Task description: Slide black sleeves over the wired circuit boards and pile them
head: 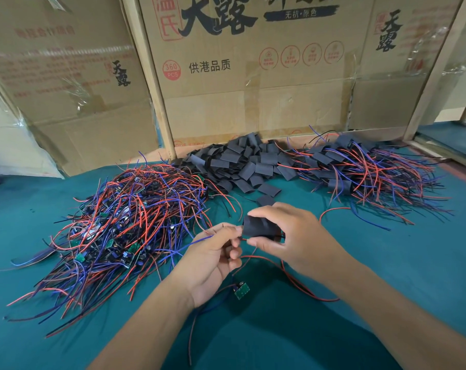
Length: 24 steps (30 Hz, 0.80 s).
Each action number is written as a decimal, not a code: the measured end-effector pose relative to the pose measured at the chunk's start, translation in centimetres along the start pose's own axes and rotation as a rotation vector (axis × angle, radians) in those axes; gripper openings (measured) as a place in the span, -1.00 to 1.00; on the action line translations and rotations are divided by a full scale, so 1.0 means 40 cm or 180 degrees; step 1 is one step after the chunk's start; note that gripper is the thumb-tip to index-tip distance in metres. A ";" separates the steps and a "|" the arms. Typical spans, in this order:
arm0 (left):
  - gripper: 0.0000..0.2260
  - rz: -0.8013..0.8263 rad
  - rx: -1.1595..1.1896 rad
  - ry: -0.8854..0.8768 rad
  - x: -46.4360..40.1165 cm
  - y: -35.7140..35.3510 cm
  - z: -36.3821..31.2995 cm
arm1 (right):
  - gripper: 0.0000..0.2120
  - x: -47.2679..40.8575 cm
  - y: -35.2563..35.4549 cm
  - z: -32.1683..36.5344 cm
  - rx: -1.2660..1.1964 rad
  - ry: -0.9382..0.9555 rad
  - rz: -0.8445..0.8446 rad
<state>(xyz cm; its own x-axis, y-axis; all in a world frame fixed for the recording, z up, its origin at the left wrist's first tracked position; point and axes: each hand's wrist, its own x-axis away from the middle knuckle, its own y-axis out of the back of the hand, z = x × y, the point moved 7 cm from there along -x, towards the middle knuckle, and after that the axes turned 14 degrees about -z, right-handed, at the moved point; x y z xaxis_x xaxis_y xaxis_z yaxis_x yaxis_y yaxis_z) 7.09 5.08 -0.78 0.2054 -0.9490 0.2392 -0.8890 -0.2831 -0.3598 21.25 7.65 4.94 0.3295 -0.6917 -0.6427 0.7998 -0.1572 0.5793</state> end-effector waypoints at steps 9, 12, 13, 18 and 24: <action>-0.82 0.0195 0.0131 -0.0065 0.018 -0.014 -0.017 | -0.97 0.003 -0.011 -0.022 -0.1589 -0.1178 0.0496; -0.76 0.0345 0.0149 -0.0062 0.023 -0.017 -0.020 | -0.98 0.010 -0.014 -0.017 -0.2128 -0.1541 0.0615; -0.78 0.0408 0.0148 -0.0074 0.026 -0.020 -0.022 | -0.96 0.010 -0.011 -0.016 -0.2199 -0.1587 0.0614; -0.83 0.0525 -0.0020 -0.0173 0.035 -0.029 -0.033 | -0.96 -0.015 0.029 -0.012 -0.2057 -0.1463 0.0370; -0.83 0.0272 -0.0023 -0.0215 0.021 -0.008 -0.040 | -0.92 -0.157 0.148 -0.154 -0.1288 -0.1851 -0.0553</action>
<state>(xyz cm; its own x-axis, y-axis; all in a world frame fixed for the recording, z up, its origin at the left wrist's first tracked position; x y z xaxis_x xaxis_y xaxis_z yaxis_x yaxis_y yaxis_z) 6.91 4.62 0.98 0.1556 -0.9769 0.1465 -0.9074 -0.2000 -0.3698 27.02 15.40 9.31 -0.0490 -0.9607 -0.2731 0.9763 -0.1038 0.1901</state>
